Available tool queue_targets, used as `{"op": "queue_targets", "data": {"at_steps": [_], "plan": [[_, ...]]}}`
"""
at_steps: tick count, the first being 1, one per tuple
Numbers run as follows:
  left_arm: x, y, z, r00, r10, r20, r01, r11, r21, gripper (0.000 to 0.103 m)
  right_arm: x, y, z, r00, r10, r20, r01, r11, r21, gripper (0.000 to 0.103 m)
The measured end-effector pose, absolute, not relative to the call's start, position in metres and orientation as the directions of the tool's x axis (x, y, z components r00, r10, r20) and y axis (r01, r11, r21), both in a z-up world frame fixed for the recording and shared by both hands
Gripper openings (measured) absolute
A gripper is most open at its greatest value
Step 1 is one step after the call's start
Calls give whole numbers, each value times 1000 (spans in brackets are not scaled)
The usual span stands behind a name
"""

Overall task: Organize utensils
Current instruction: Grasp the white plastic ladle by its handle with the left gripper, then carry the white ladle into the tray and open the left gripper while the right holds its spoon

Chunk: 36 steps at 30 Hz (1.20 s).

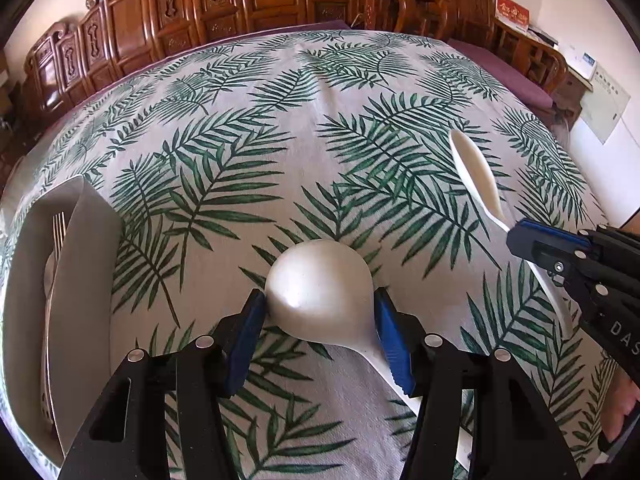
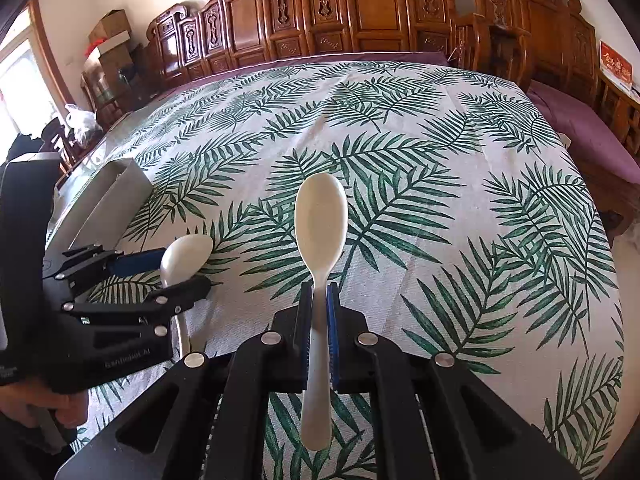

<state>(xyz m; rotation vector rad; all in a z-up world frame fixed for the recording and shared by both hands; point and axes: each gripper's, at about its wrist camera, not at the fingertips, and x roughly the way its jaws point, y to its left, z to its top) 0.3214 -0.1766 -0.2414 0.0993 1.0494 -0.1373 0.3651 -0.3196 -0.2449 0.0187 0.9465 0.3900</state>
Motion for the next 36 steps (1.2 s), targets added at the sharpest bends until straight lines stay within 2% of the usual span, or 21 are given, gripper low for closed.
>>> {"op": "queue_targets", "data": {"at_steps": [5, 9, 11, 15, 16, 17, 18, 20, 26, 36], "plan": [[314, -183, -243, 480, -69, -874, 169, 985, 15, 65, 366, -320, -245, 520, 334, -786, -316, 930, 186, 9], [306, -186, -243, 489, -70, -869, 168, 986, 15, 65, 366, -321, -245, 521, 336, -785, -315, 930, 189, 9], [304, -188, -242, 497, -78, -864, 175, 985, 11, 59, 367, -320, -245, 520, 336, -785, -317, 930, 188, 9], [306, -189, -240, 506, -82, -858, 173, 985, 9, 38, 366, -320, -244, 521, 335, -785, -316, 930, 187, 9], [307, -190, -240, 510, -81, -856, 177, 984, 13, 36, 366, -320, -244, 521, 336, -785, -316, 930, 188, 9], [308, -190, -239, 511, -86, -855, 180, 984, 9, 30, 366, -320, -245, 520, 337, -785, -317, 929, 189, 9], [309, -190, -239, 513, -90, -854, 182, 983, 6, 19, 366, -320, -245, 519, 335, -786, -317, 930, 187, 9], [310, -189, -239, 510, -102, -854, 192, 981, -3, 9, 366, -319, -244, 519, 336, -786, -320, 929, 186, 9], [304, -185, -235, 513, -146, -846, 228, 973, -29, 3, 366, -314, -245, 517, 330, -790, -327, 929, 174, 9], [296, -157, -204, 539, -185, -822, 258, 965, -48, 3, 363, -287, -239, 513, 340, -788, -373, 915, 151, 9]]}}
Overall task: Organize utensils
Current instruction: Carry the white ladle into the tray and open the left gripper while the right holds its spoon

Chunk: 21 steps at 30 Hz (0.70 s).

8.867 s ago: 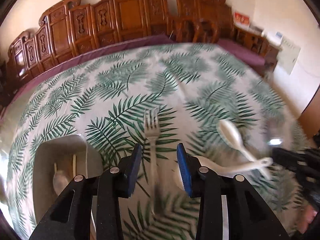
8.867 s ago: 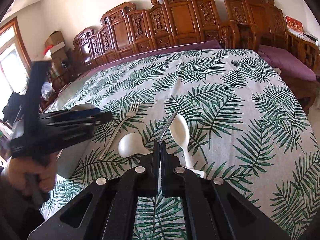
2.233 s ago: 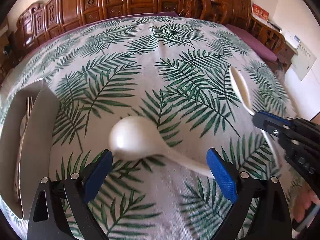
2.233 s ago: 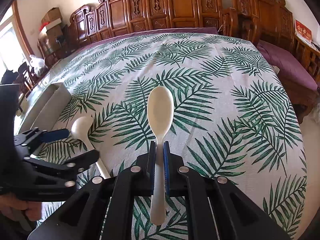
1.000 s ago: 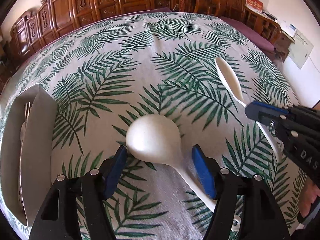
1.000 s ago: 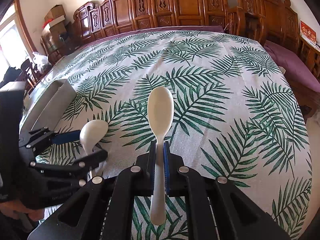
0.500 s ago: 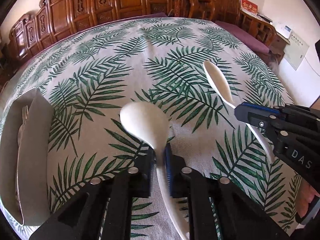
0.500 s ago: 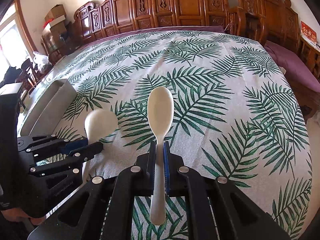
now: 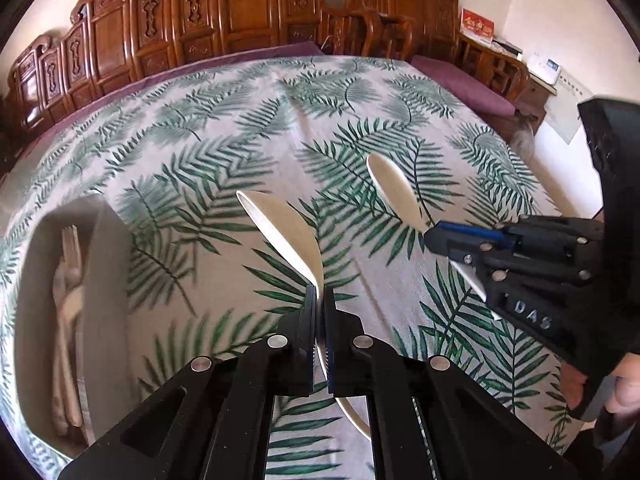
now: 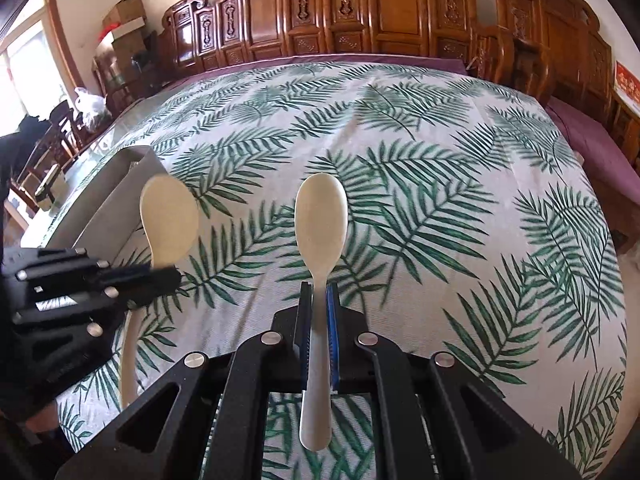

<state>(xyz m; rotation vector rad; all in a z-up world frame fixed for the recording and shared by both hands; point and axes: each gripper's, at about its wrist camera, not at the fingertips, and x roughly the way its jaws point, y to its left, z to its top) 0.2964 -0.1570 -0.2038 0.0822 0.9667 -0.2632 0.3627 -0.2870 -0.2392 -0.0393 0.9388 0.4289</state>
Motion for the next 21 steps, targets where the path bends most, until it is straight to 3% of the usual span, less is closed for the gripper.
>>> {"op": "queue_targets", "data": {"at_steps": [21], "plan": [[294, -62, -148, 603, -155, -783, 233, 972, -13, 3, 339, -225, -204, 572, 403, -715, -459, 879, 129, 9]]}}
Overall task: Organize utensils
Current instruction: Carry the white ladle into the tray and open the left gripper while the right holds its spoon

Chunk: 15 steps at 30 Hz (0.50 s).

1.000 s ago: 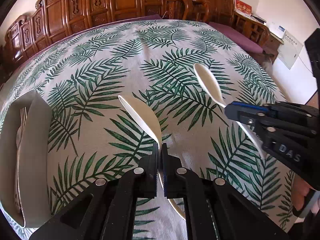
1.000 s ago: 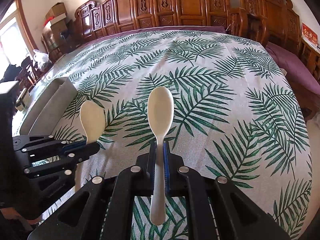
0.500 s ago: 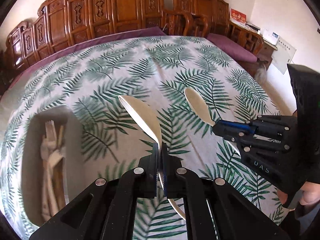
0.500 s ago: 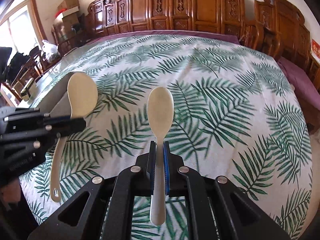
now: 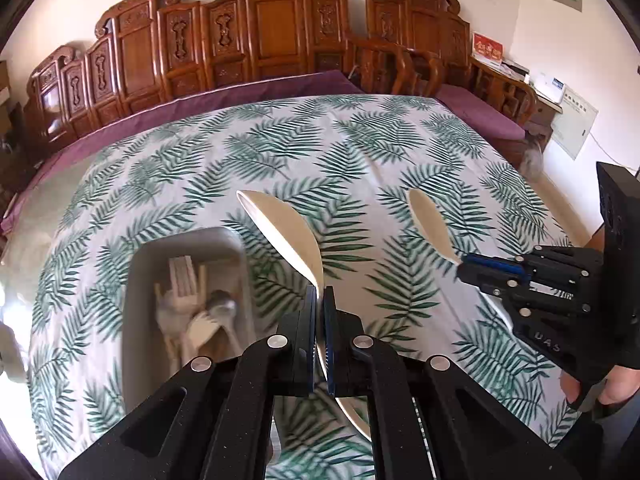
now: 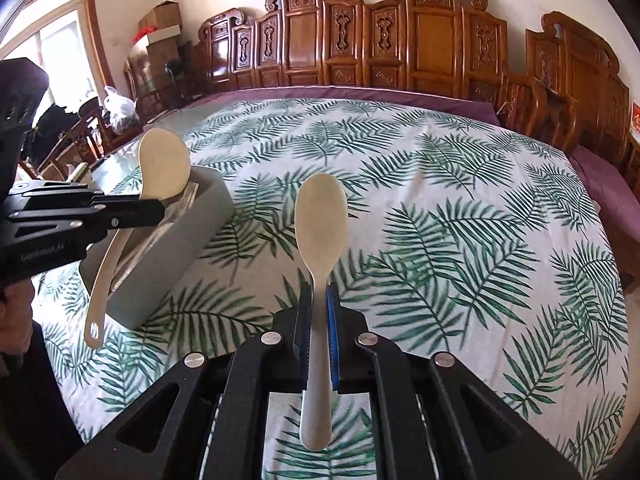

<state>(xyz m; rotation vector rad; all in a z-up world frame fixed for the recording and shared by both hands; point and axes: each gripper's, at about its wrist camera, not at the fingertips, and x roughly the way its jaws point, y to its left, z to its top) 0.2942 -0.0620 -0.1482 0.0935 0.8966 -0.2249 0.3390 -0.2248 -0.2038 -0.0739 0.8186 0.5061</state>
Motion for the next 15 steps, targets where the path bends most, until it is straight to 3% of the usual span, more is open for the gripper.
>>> {"op": "queue_targets", "data": {"at_steps": [15], "plan": [[303, 12, -153, 626, -74, -776, 168, 985, 41, 3, 326, -186, -197, 565, 434, -702, -510, 852, 116, 9]]}}
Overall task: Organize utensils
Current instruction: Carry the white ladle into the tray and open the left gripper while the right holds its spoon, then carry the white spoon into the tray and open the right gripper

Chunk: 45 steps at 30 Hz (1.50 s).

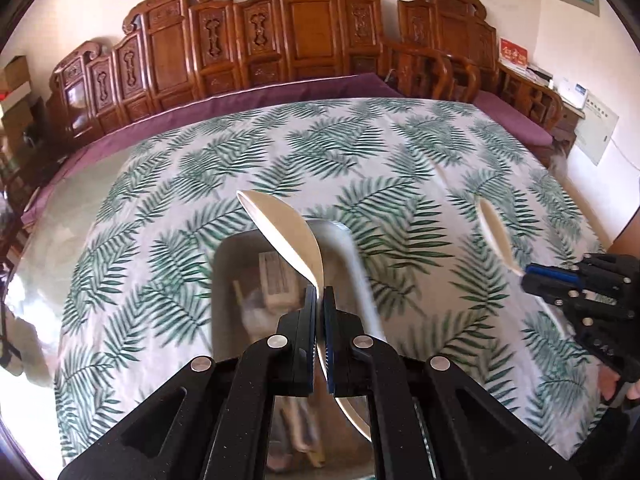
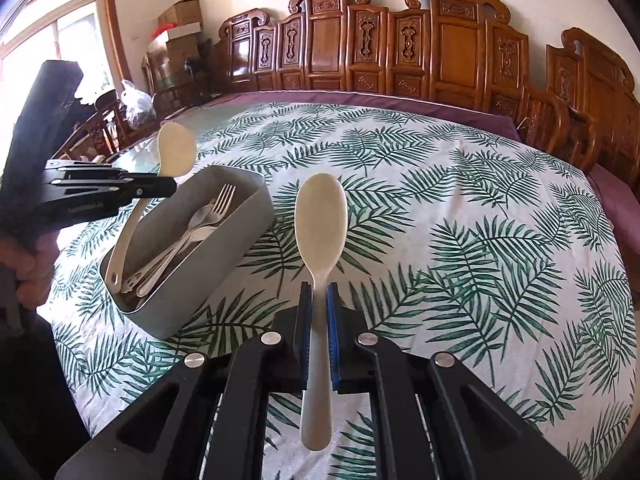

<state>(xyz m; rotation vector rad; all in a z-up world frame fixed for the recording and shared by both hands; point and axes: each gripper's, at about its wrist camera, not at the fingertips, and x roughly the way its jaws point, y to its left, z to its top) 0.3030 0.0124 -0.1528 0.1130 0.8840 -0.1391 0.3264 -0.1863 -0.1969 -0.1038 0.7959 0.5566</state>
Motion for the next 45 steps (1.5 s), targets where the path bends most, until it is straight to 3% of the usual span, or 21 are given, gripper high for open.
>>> {"op": "queue_targets", "data": {"at_steps": [18, 24, 31, 40, 42, 45], "plan": [[310, 33, -207, 538, -75, -840, 163, 986, 17, 4, 327, -172, -206, 547, 429, -719, -518, 848, 112, 9], [300, 36, -198, 563, -71, -823, 139, 990, 9, 18, 324, -166, -204, 549, 437, -712, -520, 846, 119, 9], [293, 54, -181, 599, -66, -798, 90, 996, -15, 22, 316, -156, -194, 560, 457, -691, -526, 841, 130, 9], [294, 79, -165, 645, -30, -763, 27, 1000, -16, 34, 321, -127, -179, 563, 480, -673, -534, 832, 146, 9], [295, 86, -163, 658, -23, -753, 9, 1000, -22, 54, 321, -116, -179, 554, 486, -676, -546, 825, 146, 9], [295, 95, -160, 671, 4, -742, -14, 1000, -8, 62, 322, -100, -180, 542, 494, -680, -557, 817, 150, 9]]}}
